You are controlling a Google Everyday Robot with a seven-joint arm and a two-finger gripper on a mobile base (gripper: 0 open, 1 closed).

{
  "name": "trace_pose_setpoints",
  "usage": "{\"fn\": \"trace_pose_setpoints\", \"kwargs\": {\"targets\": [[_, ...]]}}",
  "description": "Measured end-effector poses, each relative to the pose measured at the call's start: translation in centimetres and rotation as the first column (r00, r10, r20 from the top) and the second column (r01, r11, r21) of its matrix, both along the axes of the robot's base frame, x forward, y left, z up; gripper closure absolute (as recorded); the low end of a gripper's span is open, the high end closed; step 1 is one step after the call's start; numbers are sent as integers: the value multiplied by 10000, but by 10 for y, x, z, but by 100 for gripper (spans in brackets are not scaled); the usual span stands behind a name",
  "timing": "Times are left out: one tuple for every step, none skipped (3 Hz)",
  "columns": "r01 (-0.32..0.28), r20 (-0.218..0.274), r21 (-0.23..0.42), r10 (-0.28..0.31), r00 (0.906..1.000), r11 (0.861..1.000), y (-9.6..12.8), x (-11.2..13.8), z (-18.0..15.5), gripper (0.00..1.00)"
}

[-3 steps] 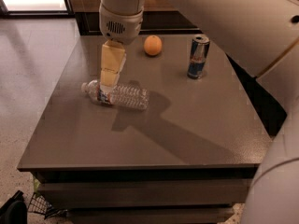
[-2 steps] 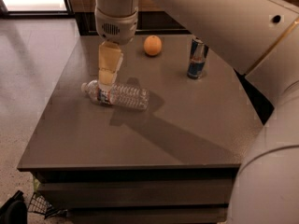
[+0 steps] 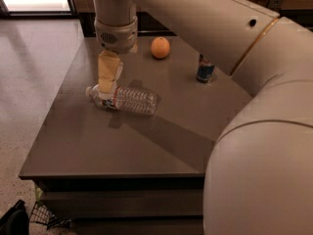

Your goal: Place water bottle upright

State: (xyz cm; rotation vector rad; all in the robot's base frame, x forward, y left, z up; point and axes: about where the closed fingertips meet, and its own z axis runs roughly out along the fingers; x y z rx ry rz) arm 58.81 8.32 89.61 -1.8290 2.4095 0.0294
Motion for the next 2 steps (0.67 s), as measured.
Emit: {"fn": "trace_pose_setpoints", "kwargs": {"targets": [[617, -461, -376, -634, 9969, 9974, 5, 4, -19, 0], [1120, -544, -655, -1156, 9918, 9915, 14, -1, -27, 0]]}}
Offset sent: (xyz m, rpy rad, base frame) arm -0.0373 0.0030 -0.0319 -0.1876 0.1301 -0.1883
